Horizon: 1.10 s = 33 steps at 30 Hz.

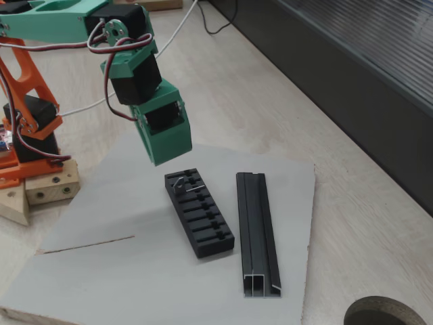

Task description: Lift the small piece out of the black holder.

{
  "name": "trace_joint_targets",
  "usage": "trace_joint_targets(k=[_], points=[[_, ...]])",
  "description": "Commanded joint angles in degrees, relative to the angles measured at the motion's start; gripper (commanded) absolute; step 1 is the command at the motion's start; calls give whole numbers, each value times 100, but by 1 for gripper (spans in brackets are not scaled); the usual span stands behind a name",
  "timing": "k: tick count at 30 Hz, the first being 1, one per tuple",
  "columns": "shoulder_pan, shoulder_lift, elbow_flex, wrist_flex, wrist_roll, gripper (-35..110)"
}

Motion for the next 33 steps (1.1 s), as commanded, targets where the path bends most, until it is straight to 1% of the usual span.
trace_joint_targets(k=[1,3,7,10,18,30,33], points=[[343,44,-53,26,9,13],[439,44,-53,26,9,17],[448,44,-53,35,9,29],[396,44,-44,114,18,35],[352,-352,-44,70,18,35],[334,-404,-44,123,18,35],[44,-404,-44,123,18,35]])
